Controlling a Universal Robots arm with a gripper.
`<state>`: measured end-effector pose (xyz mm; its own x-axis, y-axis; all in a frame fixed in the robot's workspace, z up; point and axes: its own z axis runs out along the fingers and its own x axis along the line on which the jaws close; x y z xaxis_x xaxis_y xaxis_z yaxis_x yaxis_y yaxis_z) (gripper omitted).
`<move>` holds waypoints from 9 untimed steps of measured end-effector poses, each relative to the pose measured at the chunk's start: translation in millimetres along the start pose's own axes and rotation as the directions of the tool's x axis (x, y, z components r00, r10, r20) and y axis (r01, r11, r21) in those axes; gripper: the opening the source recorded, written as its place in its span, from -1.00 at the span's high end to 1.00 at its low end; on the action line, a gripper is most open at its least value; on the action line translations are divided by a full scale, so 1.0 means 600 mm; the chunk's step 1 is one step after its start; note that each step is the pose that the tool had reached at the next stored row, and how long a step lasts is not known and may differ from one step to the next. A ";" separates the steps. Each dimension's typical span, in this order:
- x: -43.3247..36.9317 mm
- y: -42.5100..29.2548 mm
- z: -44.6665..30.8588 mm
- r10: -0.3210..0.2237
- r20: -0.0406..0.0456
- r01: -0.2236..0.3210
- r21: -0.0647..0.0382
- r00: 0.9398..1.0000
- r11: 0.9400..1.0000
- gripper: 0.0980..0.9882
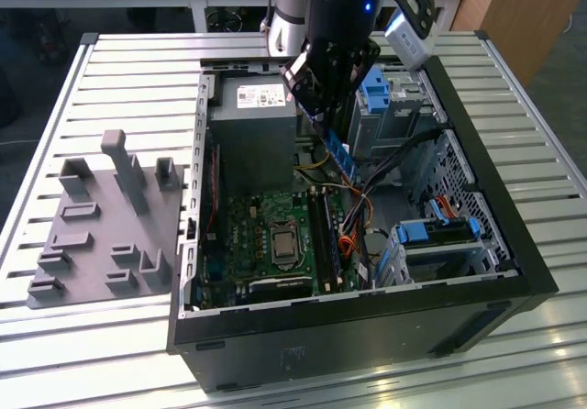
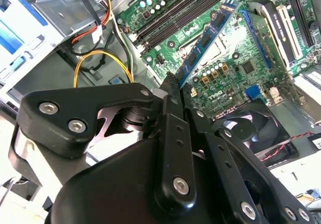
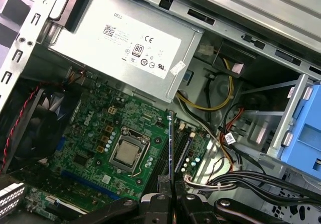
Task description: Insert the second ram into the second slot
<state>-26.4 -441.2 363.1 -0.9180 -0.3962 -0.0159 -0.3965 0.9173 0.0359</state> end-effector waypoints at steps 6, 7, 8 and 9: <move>0.000 0.000 0.000 0.014 0.001 -0.014 0.000 1.000 1.000 0.91; 0.000 0.000 0.000 0.017 0.001 -0.017 0.000 1.000 1.000 0.91; 0.000 0.000 0.000 0.019 0.001 -0.019 0.000 1.000 1.000 0.91; 0.000 0.000 0.000 0.022 0.001 -0.022 0.000 1.000 1.000 0.91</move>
<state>-26.4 -441.2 362.9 -0.9267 -0.3756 -0.0160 -0.3759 0.9260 0.0359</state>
